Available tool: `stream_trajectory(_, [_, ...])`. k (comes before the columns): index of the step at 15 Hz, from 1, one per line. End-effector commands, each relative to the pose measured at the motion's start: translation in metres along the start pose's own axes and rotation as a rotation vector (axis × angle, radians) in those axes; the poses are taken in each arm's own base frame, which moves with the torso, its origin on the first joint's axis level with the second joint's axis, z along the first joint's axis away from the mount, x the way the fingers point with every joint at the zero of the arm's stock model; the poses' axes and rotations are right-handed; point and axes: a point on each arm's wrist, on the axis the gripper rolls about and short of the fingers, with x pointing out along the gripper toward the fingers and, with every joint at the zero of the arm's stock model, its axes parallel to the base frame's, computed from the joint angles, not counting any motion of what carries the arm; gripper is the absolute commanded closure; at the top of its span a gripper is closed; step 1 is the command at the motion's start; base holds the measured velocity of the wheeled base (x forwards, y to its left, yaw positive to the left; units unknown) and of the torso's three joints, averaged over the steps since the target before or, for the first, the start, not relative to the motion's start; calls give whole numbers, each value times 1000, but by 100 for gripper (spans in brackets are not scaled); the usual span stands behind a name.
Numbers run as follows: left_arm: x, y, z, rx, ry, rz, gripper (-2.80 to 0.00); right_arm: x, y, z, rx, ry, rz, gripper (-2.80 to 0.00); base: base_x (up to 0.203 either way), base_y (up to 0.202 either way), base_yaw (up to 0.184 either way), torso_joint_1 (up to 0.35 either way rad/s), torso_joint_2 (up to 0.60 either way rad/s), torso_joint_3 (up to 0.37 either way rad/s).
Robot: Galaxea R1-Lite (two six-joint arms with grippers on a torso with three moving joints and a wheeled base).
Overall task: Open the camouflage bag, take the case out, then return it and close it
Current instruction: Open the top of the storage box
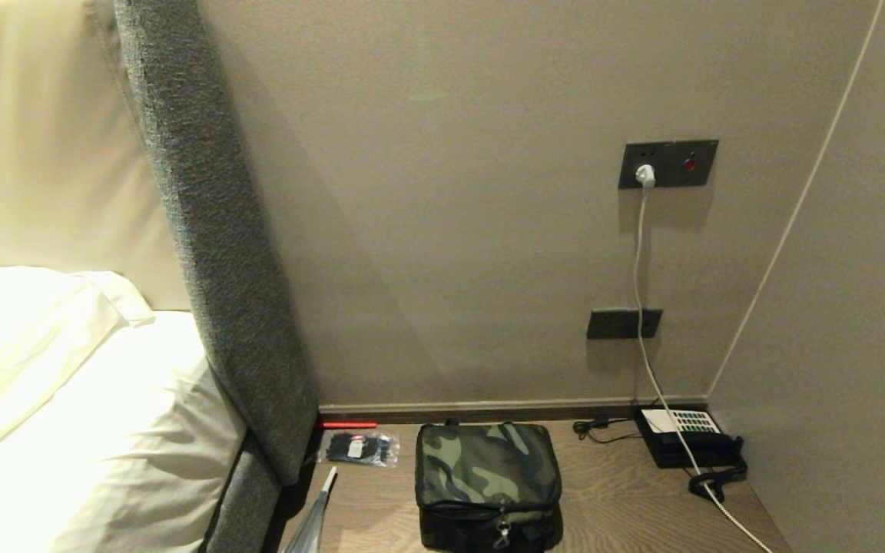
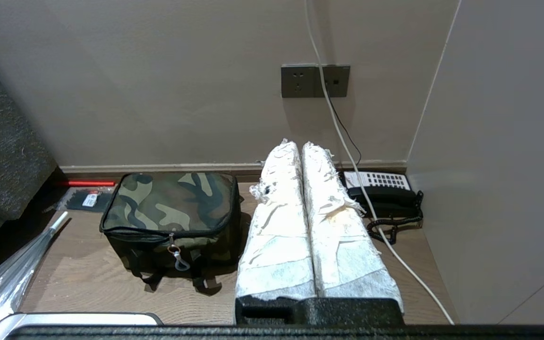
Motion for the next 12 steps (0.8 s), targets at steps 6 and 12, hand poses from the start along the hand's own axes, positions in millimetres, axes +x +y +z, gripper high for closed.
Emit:
stream_trajectory(6, [0,0,0,0,-1,1,0,0,0,0,0,1,1,0,0,0,0,0,0,0])
stream_trajectory(12, [0,0,0,0,-1,1,0,0,0,0,0,1,1,0,0,0,0,0,0,0])
